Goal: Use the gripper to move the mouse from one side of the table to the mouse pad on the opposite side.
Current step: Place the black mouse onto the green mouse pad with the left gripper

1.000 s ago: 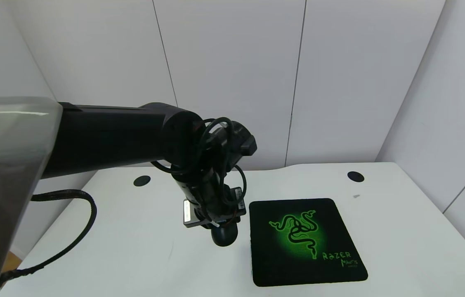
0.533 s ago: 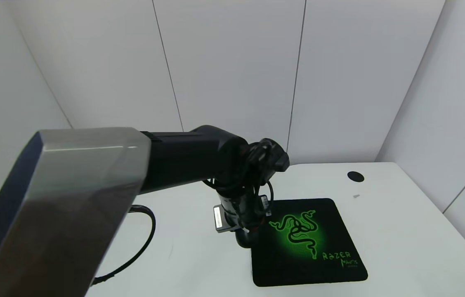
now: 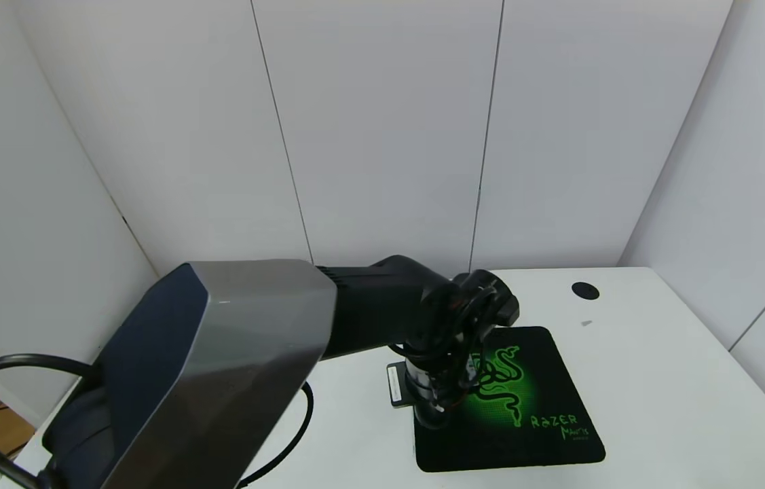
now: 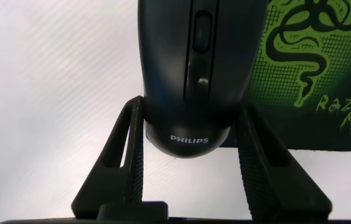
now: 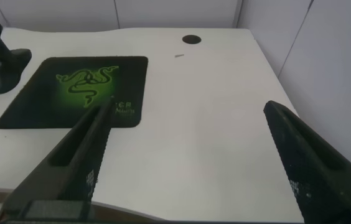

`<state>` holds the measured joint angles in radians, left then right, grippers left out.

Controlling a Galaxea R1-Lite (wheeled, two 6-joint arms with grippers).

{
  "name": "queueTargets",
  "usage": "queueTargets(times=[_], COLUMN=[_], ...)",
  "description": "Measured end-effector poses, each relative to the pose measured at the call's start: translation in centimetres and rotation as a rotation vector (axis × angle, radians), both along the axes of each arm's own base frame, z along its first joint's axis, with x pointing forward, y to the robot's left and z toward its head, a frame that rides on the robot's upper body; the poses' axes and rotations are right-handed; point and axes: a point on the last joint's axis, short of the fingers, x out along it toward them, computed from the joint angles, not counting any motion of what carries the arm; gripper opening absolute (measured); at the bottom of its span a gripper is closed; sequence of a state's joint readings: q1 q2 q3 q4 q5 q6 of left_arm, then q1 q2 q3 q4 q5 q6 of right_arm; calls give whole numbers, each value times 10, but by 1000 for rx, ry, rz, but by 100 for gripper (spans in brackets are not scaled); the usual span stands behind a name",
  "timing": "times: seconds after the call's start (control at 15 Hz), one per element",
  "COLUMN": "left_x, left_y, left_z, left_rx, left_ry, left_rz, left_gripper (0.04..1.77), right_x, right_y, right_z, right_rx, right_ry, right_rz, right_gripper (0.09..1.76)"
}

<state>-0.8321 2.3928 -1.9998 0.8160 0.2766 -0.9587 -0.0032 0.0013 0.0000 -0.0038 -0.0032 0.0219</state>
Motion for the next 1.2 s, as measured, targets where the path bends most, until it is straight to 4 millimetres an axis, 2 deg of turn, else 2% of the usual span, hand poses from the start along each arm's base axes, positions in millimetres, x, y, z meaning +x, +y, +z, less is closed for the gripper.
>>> queueTargets(times=[0.4, 1.2], left_x=[-7, 0], left_y=[-24, -42], left_z=[-23, -60], left_rx=[4, 12], left_ry=[-44, -111], left_rz=[-23, -13], left_gripper=[91, 91], right_x=[0, 0], right_y=[0, 0], right_z=[0, 0], right_rx=[0, 0], right_ry=[0, 0], right_rz=[0, 0], right_gripper=[171, 171])
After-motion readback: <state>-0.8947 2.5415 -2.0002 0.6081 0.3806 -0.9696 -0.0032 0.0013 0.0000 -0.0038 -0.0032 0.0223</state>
